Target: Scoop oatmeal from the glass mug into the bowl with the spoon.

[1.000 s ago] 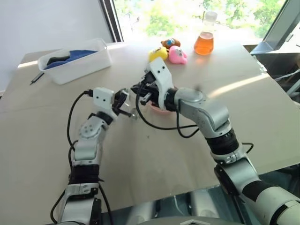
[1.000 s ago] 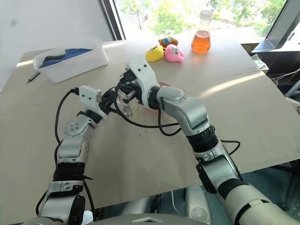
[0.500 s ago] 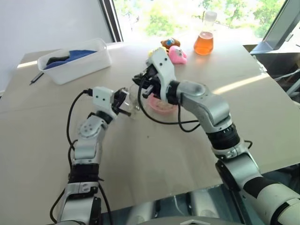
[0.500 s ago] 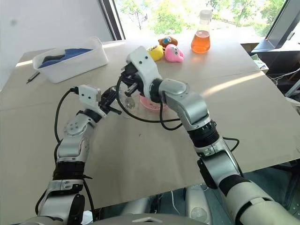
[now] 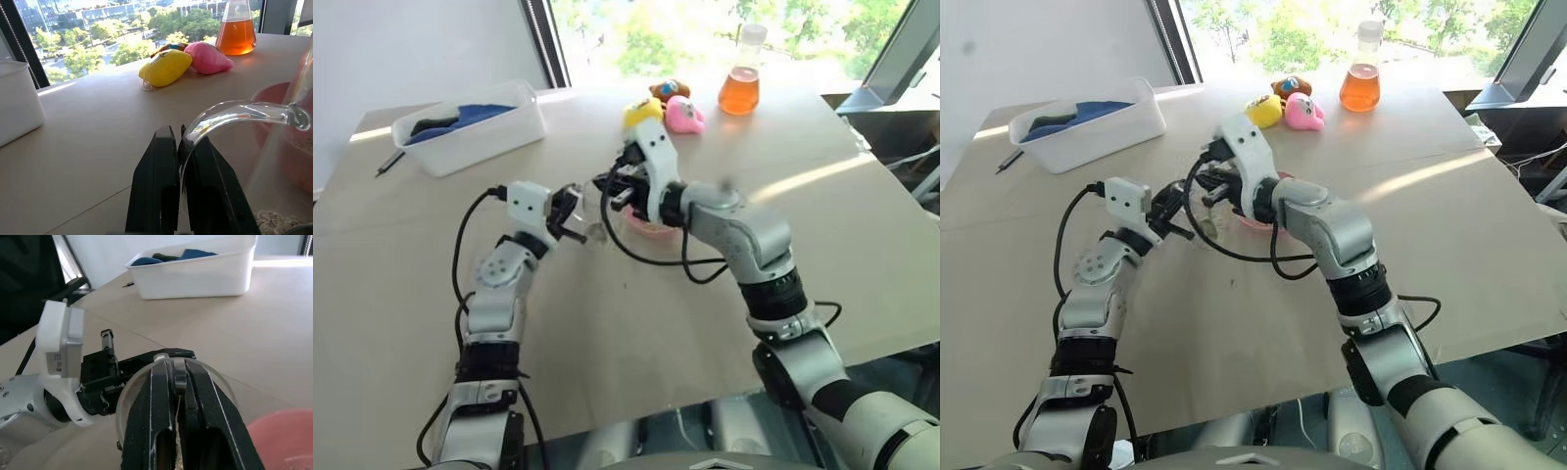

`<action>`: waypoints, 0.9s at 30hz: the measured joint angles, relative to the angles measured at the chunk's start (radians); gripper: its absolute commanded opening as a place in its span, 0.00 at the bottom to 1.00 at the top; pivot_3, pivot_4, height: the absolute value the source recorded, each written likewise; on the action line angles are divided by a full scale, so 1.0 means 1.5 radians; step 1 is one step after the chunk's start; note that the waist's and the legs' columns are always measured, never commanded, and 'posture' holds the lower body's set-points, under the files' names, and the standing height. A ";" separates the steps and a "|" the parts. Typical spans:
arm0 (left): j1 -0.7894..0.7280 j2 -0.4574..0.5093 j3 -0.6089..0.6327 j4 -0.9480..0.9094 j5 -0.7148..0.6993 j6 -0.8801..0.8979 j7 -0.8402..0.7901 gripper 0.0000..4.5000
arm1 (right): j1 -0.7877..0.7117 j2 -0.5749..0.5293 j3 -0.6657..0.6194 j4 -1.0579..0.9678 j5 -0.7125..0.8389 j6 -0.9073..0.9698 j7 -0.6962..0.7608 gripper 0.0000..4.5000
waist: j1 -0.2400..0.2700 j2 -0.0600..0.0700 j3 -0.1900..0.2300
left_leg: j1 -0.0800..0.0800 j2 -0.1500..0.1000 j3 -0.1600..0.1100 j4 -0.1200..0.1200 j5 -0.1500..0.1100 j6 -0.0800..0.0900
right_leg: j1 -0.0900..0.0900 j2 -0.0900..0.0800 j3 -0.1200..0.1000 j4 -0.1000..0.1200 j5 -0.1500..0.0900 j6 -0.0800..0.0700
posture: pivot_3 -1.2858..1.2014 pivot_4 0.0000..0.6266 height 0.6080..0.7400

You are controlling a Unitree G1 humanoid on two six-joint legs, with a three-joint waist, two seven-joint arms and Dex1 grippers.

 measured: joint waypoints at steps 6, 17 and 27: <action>0.000 0.000 -0.002 0.000 0.001 -0.003 0.000 0.02 | -0.049 0.022 -0.107 0.025 0.051 0.080 -0.048 0.00 | 0.000 0.000 0.000 | 0.000 0.000 0.000 0.000 0.000 0.000 | 0.000 0.000 0.000 0.000 0.000 0.000 | 0.52 0.24 1.00; -0.014 -0.004 -0.005 0.027 0.007 -0.022 0.000 0.02 | -0.126 0.034 -0.297 0.072 0.148 0.174 -0.158 0.00 | 0.000 0.000 0.000 | 0.000 0.000 0.000 0.000 0.000 0.000 | 0.000 0.000 0.000 0.000 0.000 0.000 | 0.52 0.24 1.00; -0.042 -0.027 -0.006 0.084 0.012 -0.068 0.001 0.02 | -0.178 0.033 -0.454 0.125 0.227 0.242 -0.280 0.00 | 0.001 0.000 0.000 | 0.000 0.000 0.000 0.000 0.000 0.000 | 0.000 -0.001 0.000 0.000 0.000 0.000 | 0.52 0.24 1.00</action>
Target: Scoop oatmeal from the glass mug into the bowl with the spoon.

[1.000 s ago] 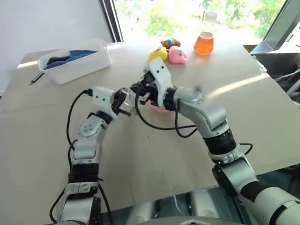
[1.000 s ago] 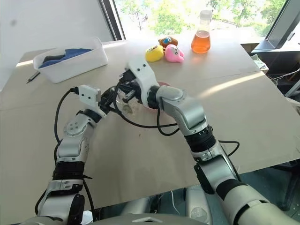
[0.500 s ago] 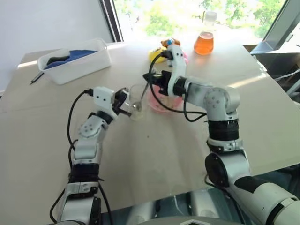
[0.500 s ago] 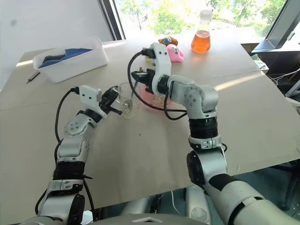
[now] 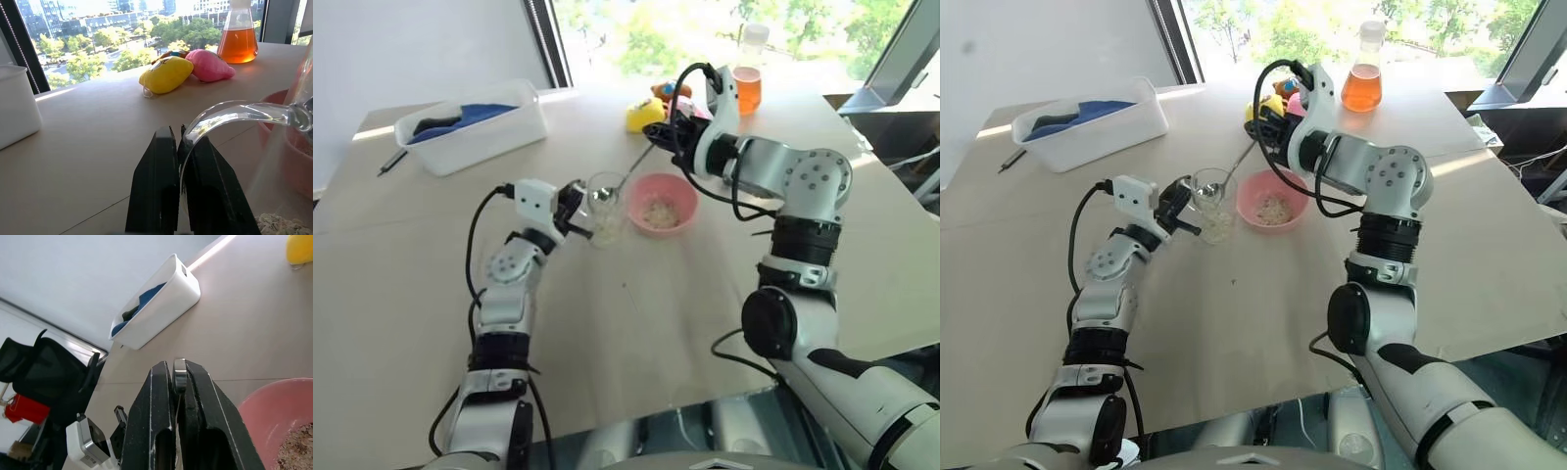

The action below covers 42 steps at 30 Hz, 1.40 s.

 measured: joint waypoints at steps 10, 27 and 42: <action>-0.008 -0.012 -0.001 0.021 0.001 -0.023 0.000 0.02 | -0.029 -0.010 -0.064 0.037 0.055 0.011 -0.087 0.00 | 0.000 0.000 0.000 | 0.000 0.000 0.000 0.000 0.000 0.000 | 0.000 -0.001 0.000 0.000 0.000 0.000 | 0.52 0.24 1.00; -0.003 -0.013 0.000 0.024 0.000 -0.034 0.001 0.02 | -0.029 -0.062 -0.091 0.037 0.173 0.011 -0.156 0.00 | -0.001 0.000 0.000 | 0.000 0.000 0.000 0.000 0.000 0.000 | 0.000 -0.001 0.001 0.000 0.000 0.000 | 0.52 0.24 1.00; 0.023 0.001 0.002 -0.001 -0.006 -0.035 0.000 0.02 | -0.032 -0.187 -0.094 0.118 0.203 -0.051 -0.159 0.00 | -0.002 0.001 -0.001 | 0.000 0.001 0.002 0.000 0.000 0.000 | 0.000 -0.001 0.002 0.000 0.000 0.000 | 0.52 0.24 1.00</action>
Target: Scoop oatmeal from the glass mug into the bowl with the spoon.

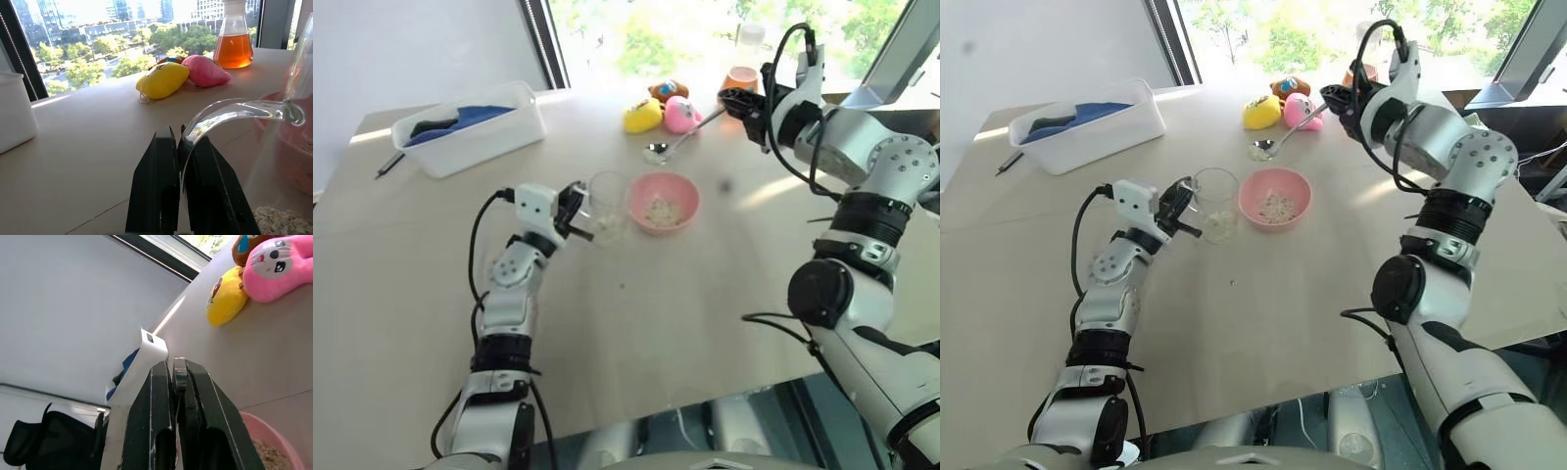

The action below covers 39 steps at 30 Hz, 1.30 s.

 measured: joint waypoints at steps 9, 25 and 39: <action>0.040 0.008 0.004 -0.047 -0.007 0.014 0.013 0.02 | 0.092 -0.042 0.273 -0.072 -0.144 -0.085 0.191 0.00 | -0.005 0.001 0.000 | 0.001 0.001 0.001 0.000 0.000 0.000 | 0.000 0.000 0.001 0.000 0.000 0.000 | 0.52 0.24 1.00; 0.062 0.011 0.003 -0.085 -0.009 0.040 0.029 0.02 | 0.120 -0.154 0.608 -0.259 -0.425 -0.349 0.499 0.00 | 0.001 0.000 -0.001 | 0.001 0.000 0.000 0.000 0.000 0.000 | 0.000 0.001 0.000 0.000 0.000 0.000 | 0.52 0.24 1.00; 0.067 -0.005 0.007 -0.084 -0.021 0.046 0.034 0.02 | 0.019 0.006 0.268 -0.245 -0.118 -0.039 0.346 0.00 | 0.003 0.001 -0.003 | 0.001 0.000 -0.001 0.000 0.000 0.000 | 0.000 0.000 0.000 0.000 0.000 0.000 | 0.52 0.24 1.00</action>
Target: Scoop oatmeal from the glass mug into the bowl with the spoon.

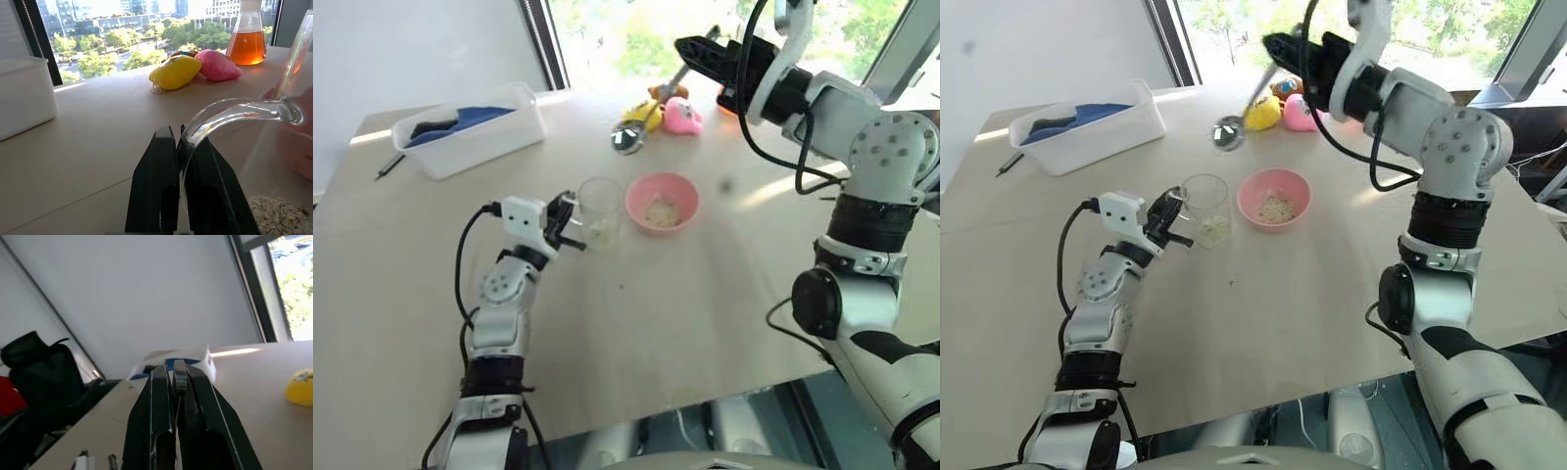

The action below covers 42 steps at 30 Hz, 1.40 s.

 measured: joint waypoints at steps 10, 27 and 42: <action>0.013 -0.009 0.001 -0.003 -0.014 0.004 0.000 0.02 | 0.073 0.027 0.156 0.011 -0.094 -0.093 0.020 0.00 | 0.001 0.001 -0.004 | 0.000 0.000 0.000 0.000 0.000 0.000 | 0.000 0.000 0.000 0.000 0.000 0.000 | 0.52 0.24 1.00; 0.040 -0.009 0.006 -0.032 -0.036 0.021 -0.002 0.00 | 0.043 0.024 0.104 0.034 -0.090 -0.120 0.044 0.95 | 0.002 0.001 -0.004 | 0.000 0.000 0.000 0.000 0.000 0.000 | 0.000 0.001 0.000 0.000 0.000 0.000 | 0.52 0.24 1.00; 0.058 -0.002 -0.001 -0.024 -0.011 0.034 0.012 0.68 | 0.044 0.001 0.059 0.105 -0.133 -0.184 -0.005 0.97 | -0.001 0.001 -0.004 | 0.000 0.000 0.000 0.000 0.000 0.000 | 0.000 0.000 0.000 0.000 0.000 0.000 | 0.52 0.24 1.00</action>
